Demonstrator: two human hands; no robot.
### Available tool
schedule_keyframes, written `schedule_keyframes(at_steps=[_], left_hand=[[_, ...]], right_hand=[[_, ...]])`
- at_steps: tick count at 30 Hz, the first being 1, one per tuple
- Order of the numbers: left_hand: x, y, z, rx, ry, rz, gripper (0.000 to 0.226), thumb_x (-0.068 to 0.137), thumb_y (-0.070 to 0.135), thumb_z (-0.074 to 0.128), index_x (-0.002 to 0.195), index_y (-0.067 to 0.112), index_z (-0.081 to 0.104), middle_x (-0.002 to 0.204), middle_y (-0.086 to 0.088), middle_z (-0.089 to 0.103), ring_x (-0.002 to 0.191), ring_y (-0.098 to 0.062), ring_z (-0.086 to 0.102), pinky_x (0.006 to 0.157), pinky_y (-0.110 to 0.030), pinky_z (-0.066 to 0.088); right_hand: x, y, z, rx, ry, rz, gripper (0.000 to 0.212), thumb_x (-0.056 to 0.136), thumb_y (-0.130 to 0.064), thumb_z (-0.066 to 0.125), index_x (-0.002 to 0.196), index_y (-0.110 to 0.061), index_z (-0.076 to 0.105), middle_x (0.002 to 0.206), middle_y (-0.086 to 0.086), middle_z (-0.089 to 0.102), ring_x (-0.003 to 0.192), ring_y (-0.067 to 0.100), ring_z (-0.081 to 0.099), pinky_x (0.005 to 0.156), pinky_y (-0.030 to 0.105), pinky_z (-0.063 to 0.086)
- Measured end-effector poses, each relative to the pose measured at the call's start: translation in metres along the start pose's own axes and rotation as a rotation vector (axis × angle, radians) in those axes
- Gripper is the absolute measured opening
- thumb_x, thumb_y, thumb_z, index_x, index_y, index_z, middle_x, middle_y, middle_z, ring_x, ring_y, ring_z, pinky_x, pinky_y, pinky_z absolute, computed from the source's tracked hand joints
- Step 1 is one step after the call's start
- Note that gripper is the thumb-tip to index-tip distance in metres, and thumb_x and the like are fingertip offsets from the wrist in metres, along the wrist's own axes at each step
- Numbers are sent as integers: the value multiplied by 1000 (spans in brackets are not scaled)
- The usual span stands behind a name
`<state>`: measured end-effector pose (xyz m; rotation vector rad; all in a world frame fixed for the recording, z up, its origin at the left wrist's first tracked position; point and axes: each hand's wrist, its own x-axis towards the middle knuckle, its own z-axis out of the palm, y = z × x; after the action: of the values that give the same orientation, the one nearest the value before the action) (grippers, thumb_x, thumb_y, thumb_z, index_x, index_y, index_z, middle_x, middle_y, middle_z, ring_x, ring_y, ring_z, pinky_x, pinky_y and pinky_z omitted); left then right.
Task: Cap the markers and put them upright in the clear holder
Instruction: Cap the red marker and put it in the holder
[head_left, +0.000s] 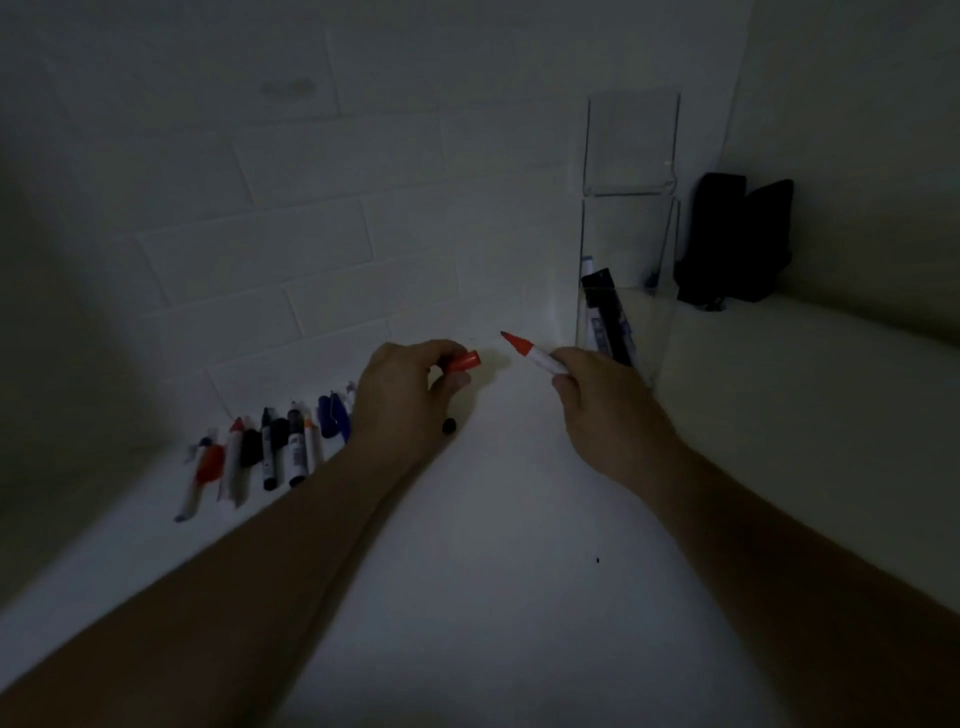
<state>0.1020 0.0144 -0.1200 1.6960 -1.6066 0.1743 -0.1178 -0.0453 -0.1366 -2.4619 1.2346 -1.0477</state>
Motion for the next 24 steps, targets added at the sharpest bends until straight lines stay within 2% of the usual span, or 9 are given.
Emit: schedule_keyframes(at_steps=[3,5,8,12,14,17,19,22,24], left_hand=[[-3,3,-1,-32,-3,21,19,91,32,67,110,32,72,101,11,72,99,-21,58,85,-39,49],[-3,5,1,-37,-4,74,20,91,29,68,110,30,73,103,10,73,98,-18,58,85,-34,46],[-3,9,2,-70,-2,118,20,90,22,70,109,26,75,103,7,74,94,-11,57,85,-31,44],[-5,11,6,-80,-28,180,22,88,20,72,108,25,75,102,6,74,95,-17,61,88,-32,46],[-6,13,8,-48,-26,251,22,86,18,74,107,22,76,101,4,75,94,-14,61,86,-25,40],[-8,18,7,-61,-49,308,22,87,19,73,109,23,75,103,6,75,89,0,55,81,-15,36],[-10,22,4,-98,-71,285,23,90,21,70,111,25,75,103,9,75,85,3,54,81,-16,41],[-12,25,1,-132,-83,226,21,90,22,70,110,27,75,97,12,74,83,-3,60,80,-24,47],[-13,25,1,-153,-77,193,19,89,21,71,106,27,76,93,15,71,82,-2,60,80,-19,47]], right_hand=[[-1,-3,-6,-75,3,-16,41,101,-52,32,108,-26,63,88,0,62,76,18,57,66,39,52],[-3,-5,-9,-109,-12,-15,45,99,-58,34,108,-28,65,90,1,64,78,18,58,68,38,52],[-3,-5,-9,-107,-4,-27,44,99,-58,38,107,-26,67,91,3,66,80,19,60,70,39,53],[-4,-4,-10,-166,-3,-78,44,99,-62,35,86,-29,62,74,-5,54,66,13,52,57,34,45],[-5,-6,-10,-193,4,-102,38,98,-59,38,86,-31,61,73,-6,50,64,13,49,55,31,41],[-6,-10,-13,-162,34,-159,25,97,-51,50,81,-33,59,73,-9,42,64,12,46,55,29,33],[-5,-11,-17,-190,54,-172,22,95,-49,54,86,-31,64,75,-10,40,66,12,45,57,27,30],[-5,-13,-21,-208,52,-174,22,94,-49,56,90,-31,67,76,-9,41,66,12,45,55,26,26],[-5,-14,-23,-191,48,-194,23,94,-50,55,88,-31,67,74,-9,42,65,12,46,54,25,26]])
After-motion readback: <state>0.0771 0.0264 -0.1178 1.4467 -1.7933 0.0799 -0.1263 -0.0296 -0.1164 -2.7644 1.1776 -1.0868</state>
